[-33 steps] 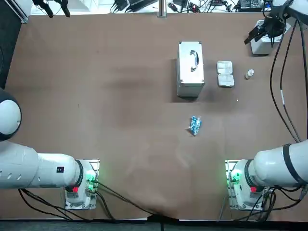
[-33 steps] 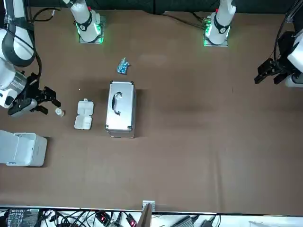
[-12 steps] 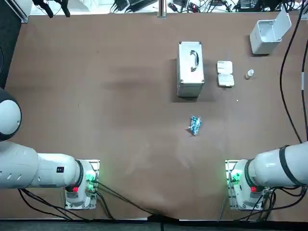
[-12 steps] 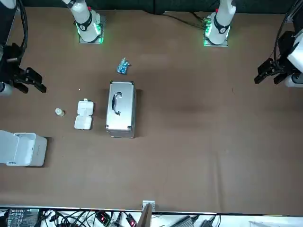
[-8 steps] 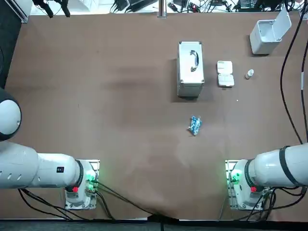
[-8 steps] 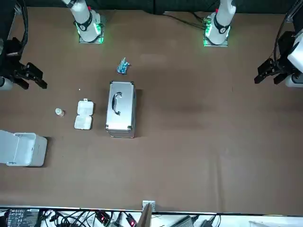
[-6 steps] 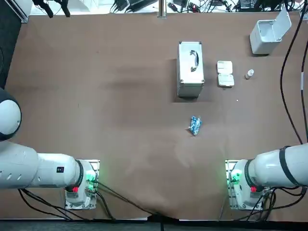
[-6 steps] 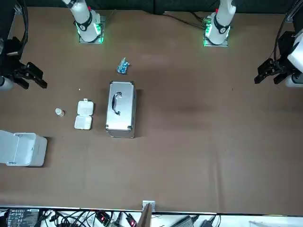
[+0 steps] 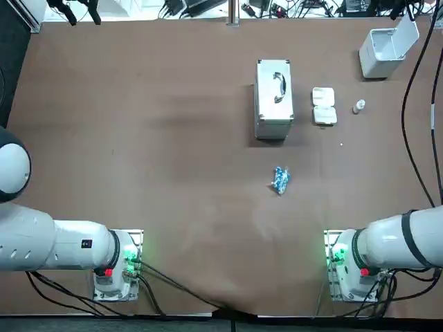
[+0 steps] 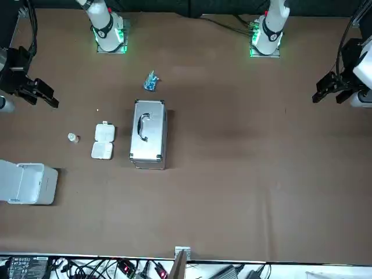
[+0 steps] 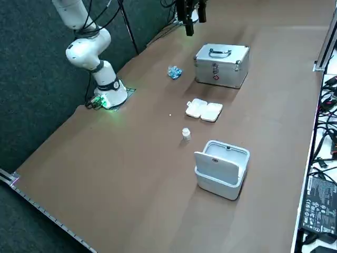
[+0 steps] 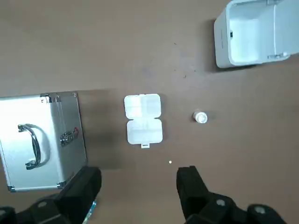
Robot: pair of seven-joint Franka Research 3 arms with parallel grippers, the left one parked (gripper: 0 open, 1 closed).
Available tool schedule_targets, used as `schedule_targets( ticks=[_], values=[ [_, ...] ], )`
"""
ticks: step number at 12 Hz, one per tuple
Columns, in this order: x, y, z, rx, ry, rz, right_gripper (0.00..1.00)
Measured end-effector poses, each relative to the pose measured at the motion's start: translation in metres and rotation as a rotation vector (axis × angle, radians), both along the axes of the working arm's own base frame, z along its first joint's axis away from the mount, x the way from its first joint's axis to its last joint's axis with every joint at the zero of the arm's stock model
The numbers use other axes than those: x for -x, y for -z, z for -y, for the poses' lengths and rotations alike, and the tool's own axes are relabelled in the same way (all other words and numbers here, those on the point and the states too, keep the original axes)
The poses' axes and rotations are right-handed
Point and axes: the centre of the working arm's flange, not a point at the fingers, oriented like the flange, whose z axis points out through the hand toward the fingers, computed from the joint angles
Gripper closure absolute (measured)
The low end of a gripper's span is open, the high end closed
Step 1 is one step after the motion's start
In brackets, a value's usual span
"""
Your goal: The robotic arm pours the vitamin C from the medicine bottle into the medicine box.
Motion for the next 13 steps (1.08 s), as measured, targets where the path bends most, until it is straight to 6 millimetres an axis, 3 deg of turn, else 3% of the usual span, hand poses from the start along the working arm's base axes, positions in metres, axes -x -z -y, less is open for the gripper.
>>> schedule_targets(
  ticks=[13],
  values=[
    [0.0021,0.0005,-0.0018,0.004,-0.015,-0.014,0.00]
  ],
)
